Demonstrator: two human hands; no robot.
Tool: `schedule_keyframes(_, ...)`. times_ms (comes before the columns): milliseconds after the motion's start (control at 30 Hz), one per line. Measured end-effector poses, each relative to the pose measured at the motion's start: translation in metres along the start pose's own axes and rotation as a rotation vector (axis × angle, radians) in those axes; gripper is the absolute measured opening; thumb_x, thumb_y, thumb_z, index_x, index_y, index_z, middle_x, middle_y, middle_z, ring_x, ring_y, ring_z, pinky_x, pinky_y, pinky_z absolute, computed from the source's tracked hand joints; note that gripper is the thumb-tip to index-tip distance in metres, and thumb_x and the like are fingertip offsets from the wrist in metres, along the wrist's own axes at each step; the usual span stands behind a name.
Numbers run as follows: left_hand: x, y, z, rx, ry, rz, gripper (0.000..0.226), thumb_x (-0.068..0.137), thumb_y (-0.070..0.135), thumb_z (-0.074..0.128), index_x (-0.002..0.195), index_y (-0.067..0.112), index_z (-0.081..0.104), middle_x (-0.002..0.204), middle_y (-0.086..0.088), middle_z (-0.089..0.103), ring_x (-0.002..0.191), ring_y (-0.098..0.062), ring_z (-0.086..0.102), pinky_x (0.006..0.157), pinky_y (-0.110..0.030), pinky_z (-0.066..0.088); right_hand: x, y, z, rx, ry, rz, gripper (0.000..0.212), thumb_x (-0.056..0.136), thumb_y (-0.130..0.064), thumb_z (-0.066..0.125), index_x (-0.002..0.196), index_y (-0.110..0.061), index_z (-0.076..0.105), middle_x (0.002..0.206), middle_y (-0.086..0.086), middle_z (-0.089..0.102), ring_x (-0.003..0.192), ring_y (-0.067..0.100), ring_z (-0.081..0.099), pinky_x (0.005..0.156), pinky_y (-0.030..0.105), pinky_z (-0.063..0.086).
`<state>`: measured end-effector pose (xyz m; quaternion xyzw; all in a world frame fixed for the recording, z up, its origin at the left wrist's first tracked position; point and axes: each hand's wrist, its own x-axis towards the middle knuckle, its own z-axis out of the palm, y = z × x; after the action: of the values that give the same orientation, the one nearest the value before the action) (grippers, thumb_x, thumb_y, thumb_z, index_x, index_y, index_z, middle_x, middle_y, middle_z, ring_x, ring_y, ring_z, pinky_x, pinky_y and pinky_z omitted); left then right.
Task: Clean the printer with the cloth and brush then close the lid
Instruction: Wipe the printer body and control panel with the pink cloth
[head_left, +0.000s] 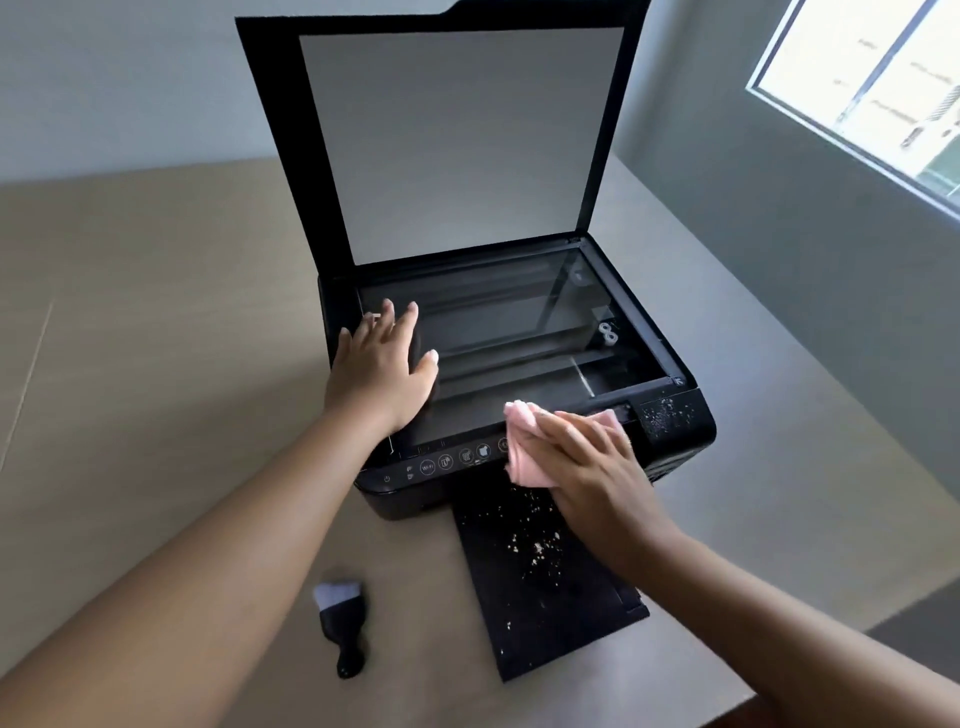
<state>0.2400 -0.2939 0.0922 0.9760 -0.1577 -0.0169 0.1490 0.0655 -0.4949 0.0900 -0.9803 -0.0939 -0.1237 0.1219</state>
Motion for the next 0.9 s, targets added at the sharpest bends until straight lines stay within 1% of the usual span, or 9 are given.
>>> schedule_keyframes(67,-0.009,0.005,0.006,0.067,0.034,0.026,0.063,0.095,0.051,0.029,0.151,0.026,0.018,0.16,-0.004,0.014,0.147,-0.026,0.009,0.119,-0.045,0.003,-0.004,0.008,-0.006,0.027,0.073,0.075,0.058,0.085,-0.016,0.052,0.14,-0.031,0.046,0.134,-0.005,0.049,0.113,0.019,0.046,0.096,0.04,0.042)
schedule_keyframes(133,-0.013,0.007,0.009,0.105,0.067,0.048,0.061,0.094,0.054,0.028,0.15,0.028,0.023,0.159,-0.002,0.019,0.146,-0.027,0.012,0.119,-0.046,0.005,-0.008,0.012,-0.014,0.118,0.202,0.209,0.04,0.085,-0.019,0.047,0.122,-0.032,0.057,0.122,0.002,0.052,0.1,0.02,0.043,0.086,0.038,0.044)
schedule_keyframes(200,-0.012,0.007,0.01,0.114,0.083,0.043,0.061,0.093,0.055,0.029,0.148,0.028,0.028,0.159,-0.001,0.022,0.145,-0.026,0.015,0.119,-0.046,0.006,-0.013,0.017,-0.018,0.21,0.254,0.357,0.029,0.087,-0.015,0.054,0.109,-0.029,0.065,0.118,0.003,0.053,0.099,0.022,0.043,0.083,0.038,0.043)
schedule_keyframes(267,-0.012,0.007,0.011,0.125,0.1,0.043,0.061,0.092,0.055,0.031,0.147,0.028,0.031,0.158,-0.001,0.024,0.144,-0.026,0.017,0.118,-0.046,0.008,-0.015,0.018,-0.014,0.245,0.206,0.435,0.027,0.085,-0.011,0.061,0.105,-0.027,0.069,0.117,0.002,0.054,0.1,0.026,0.046,0.083,0.04,0.045)
schedule_keyframes(400,-0.012,0.009,0.011,0.126,0.115,0.037,0.061,0.091,0.056,0.034,0.145,0.028,0.034,0.157,0.0,0.026,0.143,-0.026,0.02,0.118,-0.046,0.01,-0.01,-0.004,-0.001,0.27,0.112,0.382,0.025,0.085,-0.032,0.048,0.101,-0.037,0.066,0.115,-0.005,0.055,0.095,0.022,0.048,0.076,0.042,0.049)
schedule_keyframes(533,-0.012,0.01,0.011,0.141,0.115,0.028,0.061,0.091,0.057,0.033,0.145,0.029,0.033,0.157,0.001,0.025,0.143,-0.025,0.019,0.118,-0.045,0.009,-0.003,-0.003,-0.004,0.138,0.098,0.282,0.03,0.085,-0.031,0.042,0.102,-0.032,0.067,0.106,-0.001,0.06,0.085,0.027,0.056,0.068,0.042,0.052)
schedule_keyframes(667,-0.012,0.01,0.011,0.147,0.127,0.029,0.061,0.09,0.056,0.033,0.144,0.028,0.035,0.157,0.0,0.027,0.142,-0.025,0.021,0.118,-0.046,0.011,-0.004,0.02,-0.015,0.079,0.059,0.417,0.045,0.085,-0.039,0.032,0.104,-0.028,0.072,0.104,0.006,0.059,0.087,0.032,0.053,0.074,0.044,0.05)
schedule_keyframes(833,-0.012,0.01,0.011,0.145,0.133,0.028,0.06,0.09,0.055,0.035,0.144,0.028,0.036,0.156,0.0,0.028,0.142,-0.025,0.022,0.117,-0.046,0.011,-0.002,-0.004,-0.005,0.212,0.08,0.362,0.025,0.082,-0.029,0.047,0.099,-0.034,0.064,0.106,0.0,0.059,0.088,0.027,0.052,0.073,0.042,0.05)
schedule_keyframes(900,-0.012,0.009,0.011,0.145,0.134,0.029,0.06,0.09,0.055,0.035,0.144,0.028,0.036,0.156,0.0,0.028,0.142,-0.025,0.022,0.117,-0.046,0.012,-0.004,-0.008,-0.004,0.287,0.098,0.303,0.032,0.079,-0.02,0.056,0.106,-0.036,0.054,0.107,-0.004,0.059,0.087,0.024,0.053,0.076,0.037,0.049)
